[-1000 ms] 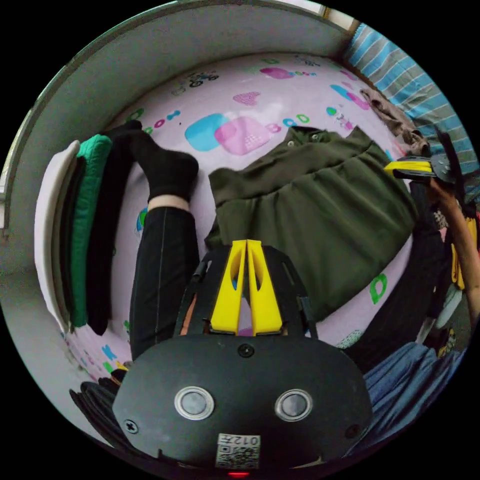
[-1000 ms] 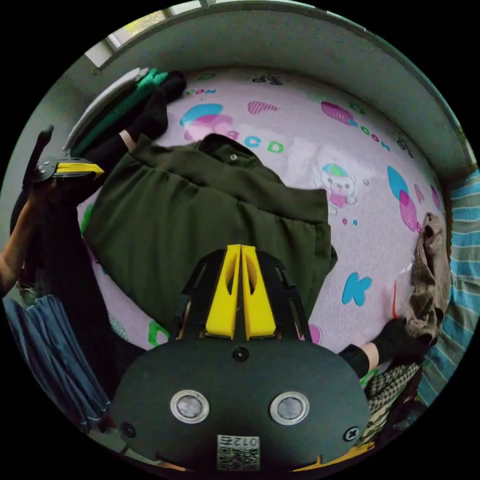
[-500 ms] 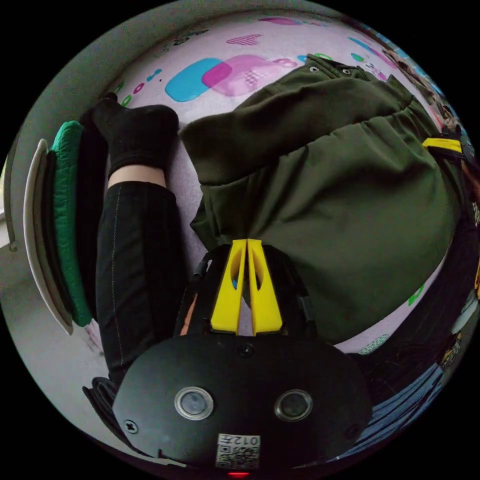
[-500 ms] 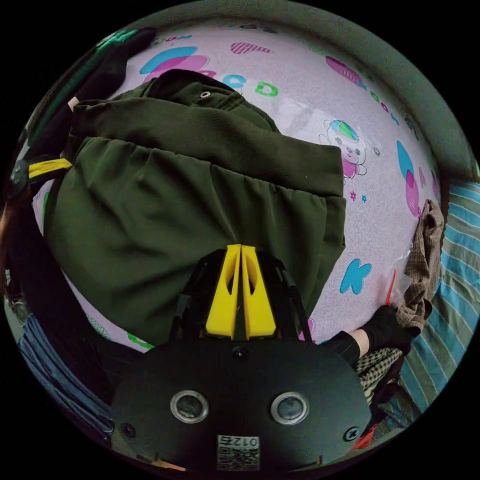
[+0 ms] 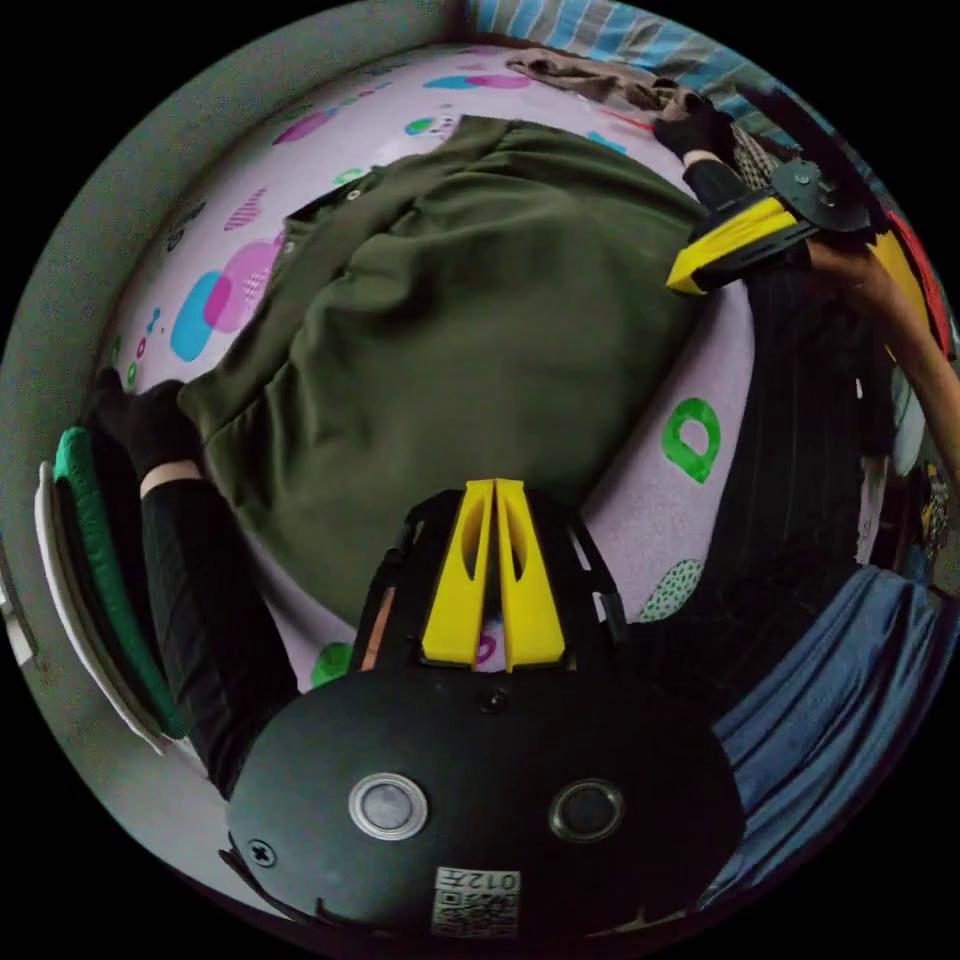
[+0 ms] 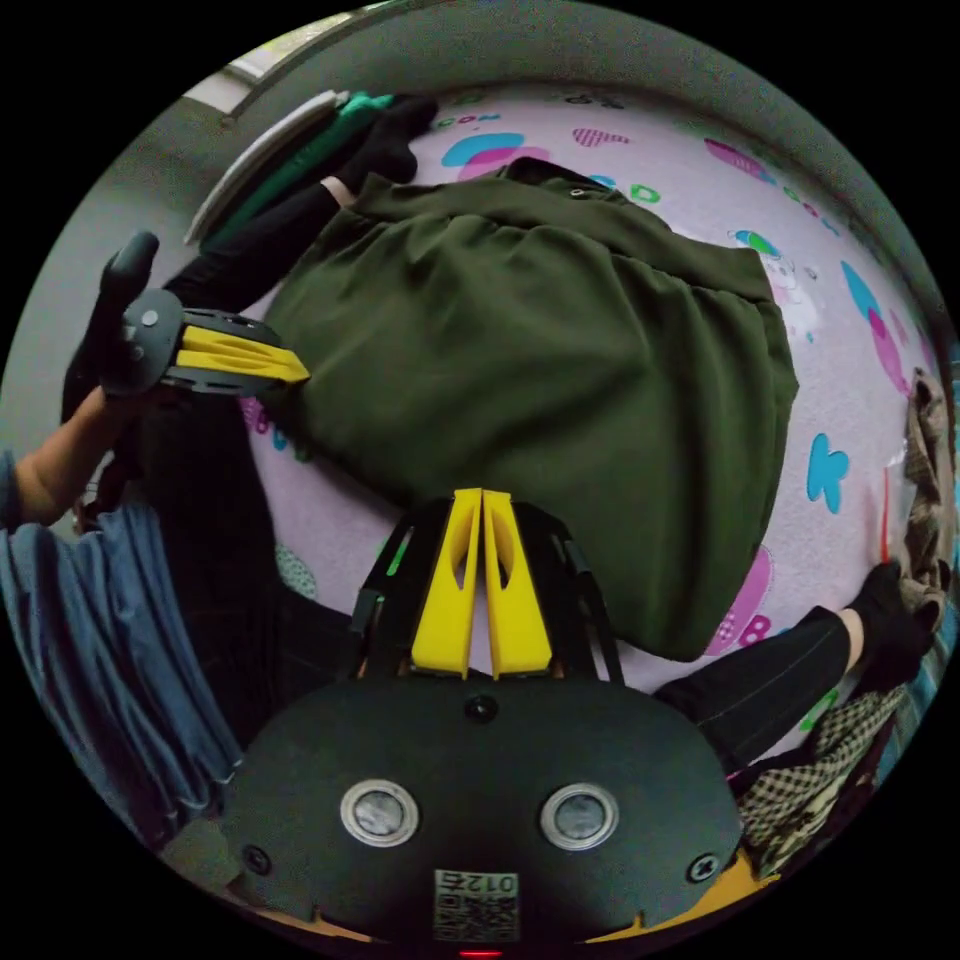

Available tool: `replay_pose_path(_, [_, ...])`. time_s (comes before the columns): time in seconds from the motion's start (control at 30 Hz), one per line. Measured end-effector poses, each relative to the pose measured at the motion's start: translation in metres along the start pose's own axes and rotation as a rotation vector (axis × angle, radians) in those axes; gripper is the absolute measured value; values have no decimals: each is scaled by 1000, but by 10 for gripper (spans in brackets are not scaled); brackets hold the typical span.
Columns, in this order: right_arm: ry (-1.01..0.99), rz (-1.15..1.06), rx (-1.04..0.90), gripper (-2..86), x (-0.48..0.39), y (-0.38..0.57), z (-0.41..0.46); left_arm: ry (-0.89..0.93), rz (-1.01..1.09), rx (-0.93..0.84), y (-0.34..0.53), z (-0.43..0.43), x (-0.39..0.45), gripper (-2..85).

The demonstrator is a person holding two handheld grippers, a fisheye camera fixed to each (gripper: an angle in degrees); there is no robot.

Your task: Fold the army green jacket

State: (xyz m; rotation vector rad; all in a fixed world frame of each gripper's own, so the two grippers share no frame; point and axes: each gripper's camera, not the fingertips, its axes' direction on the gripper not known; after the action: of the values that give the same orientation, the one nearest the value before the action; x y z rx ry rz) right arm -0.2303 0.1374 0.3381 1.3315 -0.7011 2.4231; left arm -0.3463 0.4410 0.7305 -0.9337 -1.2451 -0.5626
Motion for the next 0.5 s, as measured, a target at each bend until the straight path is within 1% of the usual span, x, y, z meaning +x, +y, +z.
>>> replay_pose_path(0.07, [121, -34, -45, -9, -7, -10, 23, -61, 25, -43, -11, 23, 12, 1])
replay_pose_path(0.1, [139, -40, -60, -9, -7, -13, 29, -100, 60, -66, -14, 37, 18, 0])
replay_pose_path(0.2, [192, -64, -118, -9, -1, -27, 52, -152, 130, -56, -16, 54, 28, 0])
replay_pose_path(0.33, [135, -33, -140, -7, 19, -37, 55, -163, 152, -39, -17, 66, 31, -1])
replay_pose_path(0.4, [44, 30, -97, -4, 34, -30, 46, -166, 164, -27, -17, 66, 33, -1])
replay_pose_path(0.43, [-30, 88, -51, 1, 49, -21, 33, -176, 133, -31, -15, 63, 29, -1])
replay_pose_path(0.5, [-34, 191, 38, 17, 73, 1, 7, -199, 47, -26, -9, 57, 16, -1])
